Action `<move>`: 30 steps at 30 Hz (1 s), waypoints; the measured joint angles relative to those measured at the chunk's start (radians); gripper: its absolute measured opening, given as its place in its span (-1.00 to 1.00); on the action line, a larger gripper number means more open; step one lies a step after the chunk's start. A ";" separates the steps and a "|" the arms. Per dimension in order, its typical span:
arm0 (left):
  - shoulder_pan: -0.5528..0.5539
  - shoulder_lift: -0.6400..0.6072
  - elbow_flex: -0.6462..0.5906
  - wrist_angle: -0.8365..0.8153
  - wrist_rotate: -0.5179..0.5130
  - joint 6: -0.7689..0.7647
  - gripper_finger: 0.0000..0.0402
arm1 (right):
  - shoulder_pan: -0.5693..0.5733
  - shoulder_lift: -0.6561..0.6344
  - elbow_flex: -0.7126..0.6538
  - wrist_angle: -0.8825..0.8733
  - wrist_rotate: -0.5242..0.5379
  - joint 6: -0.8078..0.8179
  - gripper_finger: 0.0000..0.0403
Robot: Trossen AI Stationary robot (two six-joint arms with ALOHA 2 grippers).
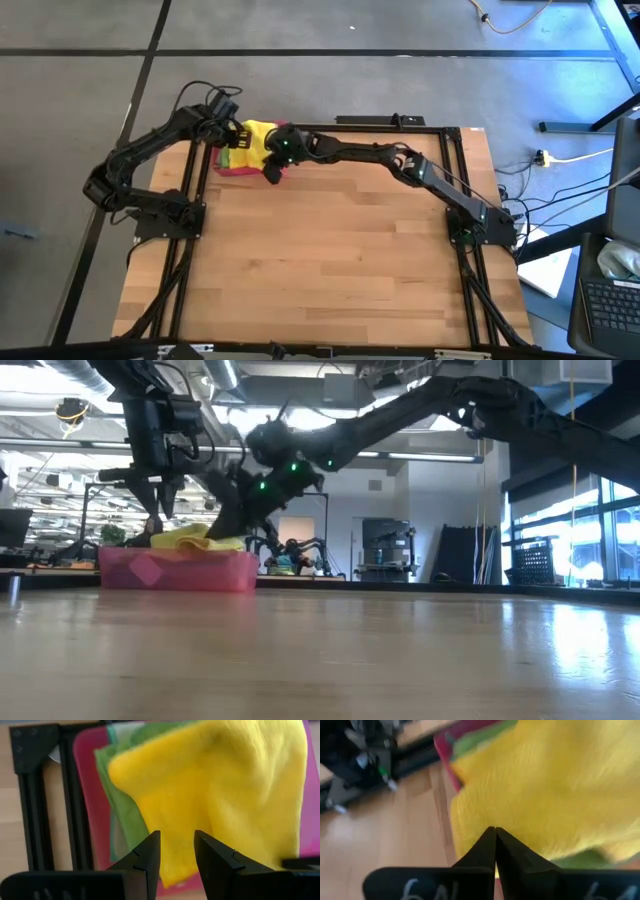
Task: Fold microfiber towels
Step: Stack the folded yellow microfiber towel on top of the folded green microfiber towel in the pink bin
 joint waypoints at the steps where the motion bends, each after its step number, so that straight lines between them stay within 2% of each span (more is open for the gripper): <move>1: -0.008 0.000 0.000 -0.010 0.001 0.000 -0.45 | 0.000 0.010 0.000 0.000 -0.012 0.003 -0.94; 5: -0.041 0.000 0.000 -0.023 0.018 0.005 -0.45 | 0.000 0.029 -0.001 -0.004 -0.015 -0.013 -0.91; 8: -0.064 0.006 0.000 -0.023 0.011 0.028 -0.45 | 0.000 0.029 -0.001 -0.025 0.048 -0.037 -0.93; 15: -0.081 0.050 0.000 -0.024 0.004 0.065 -0.45 | -0.036 0.028 0.061 -0.306 0.181 -0.133 -0.96; 17: -0.081 0.064 0.000 -0.016 0.003 0.066 -0.45 | -0.046 0.029 0.067 -0.340 0.135 -0.127 -0.95; 23: -0.088 0.111 0.000 -0.019 0.002 0.089 -0.45 | -0.049 0.030 0.075 -0.342 0.115 -0.079 -0.95; 27: -0.106 0.135 0.000 -0.015 0.006 0.090 -0.45 | -0.049 0.032 0.112 -0.384 -0.007 -0.073 -0.94; 30: -0.117 0.162 0.000 -0.015 -0.041 0.131 -0.45 | -0.048 0.032 0.166 -0.457 -0.037 -0.056 -0.94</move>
